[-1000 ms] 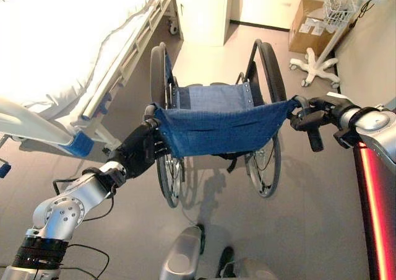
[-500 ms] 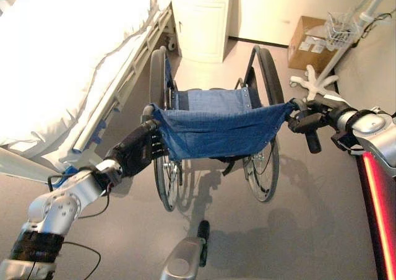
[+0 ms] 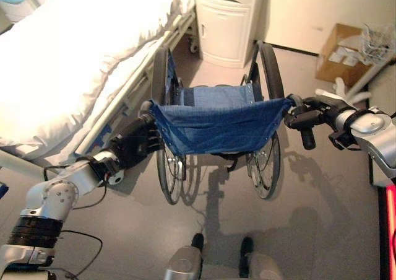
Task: Push the wheelchair next to the bed
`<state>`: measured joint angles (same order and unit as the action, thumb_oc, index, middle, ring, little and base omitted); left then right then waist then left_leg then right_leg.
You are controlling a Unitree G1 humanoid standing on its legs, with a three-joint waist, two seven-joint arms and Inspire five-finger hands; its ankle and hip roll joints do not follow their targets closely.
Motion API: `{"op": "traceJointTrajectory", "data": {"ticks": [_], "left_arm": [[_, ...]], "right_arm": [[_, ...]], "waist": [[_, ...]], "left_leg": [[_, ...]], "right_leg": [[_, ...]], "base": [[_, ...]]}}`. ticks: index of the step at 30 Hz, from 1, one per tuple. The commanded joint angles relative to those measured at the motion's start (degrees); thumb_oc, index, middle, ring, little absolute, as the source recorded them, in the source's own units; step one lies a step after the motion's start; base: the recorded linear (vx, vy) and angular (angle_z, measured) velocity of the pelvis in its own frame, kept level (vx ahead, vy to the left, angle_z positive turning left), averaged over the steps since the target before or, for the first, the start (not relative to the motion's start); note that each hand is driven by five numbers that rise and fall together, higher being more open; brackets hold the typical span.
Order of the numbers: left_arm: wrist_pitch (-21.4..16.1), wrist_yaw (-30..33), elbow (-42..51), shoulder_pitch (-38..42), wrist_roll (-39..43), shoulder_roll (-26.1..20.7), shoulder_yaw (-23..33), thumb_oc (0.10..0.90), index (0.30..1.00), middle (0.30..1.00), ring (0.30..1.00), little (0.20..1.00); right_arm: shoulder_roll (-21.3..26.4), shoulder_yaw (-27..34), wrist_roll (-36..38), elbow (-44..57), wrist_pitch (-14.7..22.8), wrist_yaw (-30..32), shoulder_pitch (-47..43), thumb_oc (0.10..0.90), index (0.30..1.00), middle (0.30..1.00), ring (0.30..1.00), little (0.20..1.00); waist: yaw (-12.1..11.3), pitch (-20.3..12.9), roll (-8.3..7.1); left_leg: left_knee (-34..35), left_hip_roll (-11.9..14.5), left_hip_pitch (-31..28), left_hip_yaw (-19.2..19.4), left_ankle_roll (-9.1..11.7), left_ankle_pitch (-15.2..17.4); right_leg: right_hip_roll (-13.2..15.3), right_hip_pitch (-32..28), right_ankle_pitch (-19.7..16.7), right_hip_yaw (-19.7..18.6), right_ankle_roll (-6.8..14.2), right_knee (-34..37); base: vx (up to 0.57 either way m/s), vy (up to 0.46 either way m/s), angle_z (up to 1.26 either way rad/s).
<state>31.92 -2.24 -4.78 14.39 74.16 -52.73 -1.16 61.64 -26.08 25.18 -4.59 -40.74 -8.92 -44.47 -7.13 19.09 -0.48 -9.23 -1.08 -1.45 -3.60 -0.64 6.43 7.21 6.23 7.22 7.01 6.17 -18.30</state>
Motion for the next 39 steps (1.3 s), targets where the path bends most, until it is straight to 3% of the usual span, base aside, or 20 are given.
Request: {"op": "traceJointTrajectory", "data": {"ticks": [1, 4, 5, 7, 8, 9, 10, 11, 13, 15, 18, 20, 22, 23, 29, 35, 39], "left_arm": [[-12.0, 1.59, 0.78, 9.24, 3.28, -4.38, 5.22, 0.4, 0.3, 0.3, 0.3, 0.3], [-11.94, 1.46, 1.65, 8.47, 1.52, -2.82, 5.46, 0.4, 0.3, 0.3, 0.3, 0.3], [-11.76, 1.13, 2.09, 7.82, 1.01, -1.91, 5.32, 0.4, 0.3, 0.3, 0.3, 0.3], [-11.82, 0.88, 3.29, 6.08, 0.47, -0.69, 5.13, 0.4, 0.3, 0.3, 0.3, 0.3], [-11.89, 0.88, 3.35, 5.95, 0.47, -0.52, 5.05, 0.4, 0.3, 0.3, 0.3, 0.3], [-12.11, 0.99, 3.58, 5.86, 0.16, 0.21, 4.55, 0.4, 0.3, 0.3, 0.3, 0.3], [-12.05, 0.93, 3.73, 5.95, -0.34, 0.64, 4.4, 0.4, 0.3, 0.3, 0.3, 0.3], [-12.12, 0.73, 3.93, 5.79, -0.52, 0.9, 4.18, 0.4, 0.3, 0.3, 0.3, 0.3], [-11.74, 0.13, 4.1, 5.79, -1.02, 1.54, 3.98, 0.4, 0.3, 0.3, 0.3, 0.3], [-11.26, 0.09, 3.72, 6.26, -0.76, 1.4, 3.98, 0.4, 0.3, 0.3, 0.3, 0.3], [-10.78, -0.34, 3.03, 6.09, -0.17, 0.27, 4.28, 0.4, 0.3, 0.3, 0.3, 0.3], [-11.29, -2.1, 2.03, 5.43, -0.72, 0.34, 4.14, 0.4, 0.3, 0.3, 0.3, 0.3], [-12.08, -3.29, 2.31, 3.62, -2.02, 1.34, 4.69, 0.4, 0.3, 0.3, 0.3, 0.3], [-12.08, -3.54, 2.6, 2.95, -2.31, 1.59, 5.07, 0.4, 0.3, 0.3, 0.3, 0.3], [-10.29, -4.5, 4.03, 1.18, -2.33, 0.11, 6.9, 0.4, 0.3, 0.3, 0.3, 0.3], [-9.9, -6.95, 1.83, 8.39, -2.38, -3.41, 2.0, 0.4, 0.3, 0.3, 0.3, 0.3], [-9.8, -8.29, 1.61, 10.57, -4.52, -4.61, 0.48, 0.4, 0.3, 0.3, 0.3, 0.3]], "right_arm": [[-0.02, -1.48, 3.9, 9.27, 10.52, -6.24, -5.29, 0.4, 0.3, 0.3, 0.3, 0.3], [-0.27, -1.38, 4.44, 9.39, 9.65, -6.57, -6.22, 0.4, 0.3, 0.3, 0.3, 0.3], [0.06, -1.48, 5.14, 9.01, 9.69, -6.55, -6.38, 0.4, 0.3, 0.3, 0.3, 0.3], [1.04, -1.49, 5.12, 8.04, 10.24, -7.51, -5.92, 0.4, 0.3, 0.3, 0.3, 0.3], [1.14, -1.54, 5.02, 7.98, 10.33, -7.62, -5.84, 0.4, 0.3, 0.3, 0.3, 0.3], [1.36, -1.93, 4.59, 7.84, 10.81, -7.59, -5.61, 0.4, 0.3, 0.3, 0.3, 0.3], [1.28, -2.37, 4.33, 7.52, 11.43, -7.29, -5.49, 0.4, 0.3, 0.3, 0.3, 0.3], [1.5, -2.59, 4.47, 7.57, 11.75, -7.02, -5.41, 0.4, 0.3, 0.3, 0.3, 0.3], [2.18, -2.18, 5.06, 8.51, 11.75, -6.98, -4.84, 0.4, 0.3, 0.3, 0.3, 0.3], [2.25, -1.75, 4.6, 9.63, 11.31, -7.46, -4.4, 0.4, 0.3, 0.3, 0.3, 0.3], [1.47, -2.51, 4.55, 11.78, 9.87, -6.74, -4.79, 0.4, 0.3, 0.3, 0.3, 0.3], [0.39, -3.99, 5.38, 12.0, 8.92, -5.22, -5.88, 0.4, 0.3, 0.3, 0.3, 0.3], [0.27, -4.45, 6.1, 12.51, 8.13, -5.21, -6.03, 0.4, 0.3, 0.3, 0.3, 0.3], [0.42, -4.29, 6.15, 12.86, 8.04, -5.46, -5.72, 0.4, 0.3, 0.3, 0.3, 0.3], [1.34, 1.83, 4.86, 15.3, 10.23, -7.7, 3.4, 0.4, 0.3, 0.3, 0.3, 0.3], [0.55, 2.9, 5.65, 14.0, 11.74, -5.49, 5.56, 0.4, 0.3, 0.3, 0.3, 0.3], [0.13, 3.43, 6.42, 13.55, 11.83, -4.99, 6.35, 0.4, 0.3, 0.3, 0.3, 0.3]], "waist": [[2.38, -9.53, -1.08], [3.06, -10.07, -1.45], [3.48, -10.8, -1.5], [4.42, -12.25, -1.35], [4.5, -12.35, -1.35], [4.57, -12.35, -1.66], [4.33, -12.1, -2.06], [4.29, -11.85, -2.36], [4.25, -11.14, -2.79], [3.99, -10.46, -2.75], [3.18, -9.94, -2.17], [2.26, -10.22, -1.0], [1.5, -10.11, -0.37], [1.41, -10.06, -0.25], [2.61, -11.06, 0.46], [3.12, -11.51, 0.64], [3.1, -11.97, 0.51]], "left_leg": [[-3.23, -5.36, -2.61, 2.29, 0.32, 4.72], [-5.82, -3.62, -3.72, 3.44, 0.82, 4.55], [-7.55, -2.84, -3.82, 3.04, 1.5, 2.79], [-15.64, -0.21, -3.76, 2.82, 4.96, -5.46], [-17.48, 0.13, -3.33, 2.94, 5.46, -6.83], [-24.93, 0.35, -0.87, 3.35, 6.51, -10.52], [-30.81, -0.32, 1.94, 3.56, 6.98, -12.25], [-37.71, -1.15, 4.58, 3.6, 7.24, -13.09], [-41.5, -1.22, 10.57, 4.06, 6.47, -12.64], [-38.06, -1.28, 13.55, 3.74, 5.19, -10.67], [-21.7, 0.19, 12.19, 3.73, 4.33, -10.62], [-4.52, 2.74, 11.08, 2.06, 5.76, -14.92], [3.36, 4.4, 10.9, -0.53, 6.96, -19.21], [3.55, 4.64, 11.1, -1.03, 7.09, -19.61], [4.8, 3.23, 8.19, 1.63, 5.45, -12.36], [3.71, -0.8, 6.11, 1.59, 2.83, -9.11], [3.66, -2.66, 4.97, 1.75, 1.65, -8.07]], "right_leg": [[0.89, 2.53, -14.76, 0.79, 4.59, 14.24], [-0.19, 2.51, -13.6, 1.54, 3.79, 12.8], [-1.53, 2.05, -12.77, 1.04, 2.8, 12.65], [-3.79, 0.57, -10.42, 1.68, 0.03, 12.53], [-3.96, 0.19, -10.17, 2.05, -0.42, 12.64], [-4.24, -1.27, -9.42, 2.86, -1.91, 12.92], [-4.39, -2.77, -8.85, 3.34, -2.82, 13.2], [-4.48, -3.72, -8.22, 3.58, -3.73, 13.01], [-5.17, -5.78, -7.23, 3.3, -4.77, 12.76], [-5.78, -7.07, -6.94, 2.14, -4.69, 12.79], [-7.25, -9.5, -5.23, 0.19, -4.03, 13.23], [-8.43, -11.84, -3.37, -0.42, -3.61, 14.17], [-8.6, -14.13, -1.8, -1.74, -3.51, 14.6], [-8.56, -14.51, -1.37, -2.14, -3.48, 14.41], [-6.22, -15.55, 2.2, -1.62, -1.4, 8.7], [-4.77, -12.87, -0.02, -1.13, 0.32, 0.24], [-4.5, -12.56, -1.34, -0.61, 0.75, -1.32]], "base": [[0.33, -0.125, 0.16], [0.4, -0.149, 0.21], [0.4, -0.138, 0.52], [0.42, -0.16, 0.57], [0.24, -0.139, 0.3], [0.23, -0.144, 0.2], [0.28, -0.158, 0.14], [0.25, -0.109, 0.04], [0.26, -0.068, -0.04], [0.24, 0.012, 0.1], [0.32, 0.119, 0.38], [0.43, 0.237, 0.07], [0.4, 0.232, -0.34], [0.29, 0.199, -0.63], [0.25, 0.22, -0.42], [0.16, 0.179, 0.0], [0.11, 0.144, 0.04]]}}
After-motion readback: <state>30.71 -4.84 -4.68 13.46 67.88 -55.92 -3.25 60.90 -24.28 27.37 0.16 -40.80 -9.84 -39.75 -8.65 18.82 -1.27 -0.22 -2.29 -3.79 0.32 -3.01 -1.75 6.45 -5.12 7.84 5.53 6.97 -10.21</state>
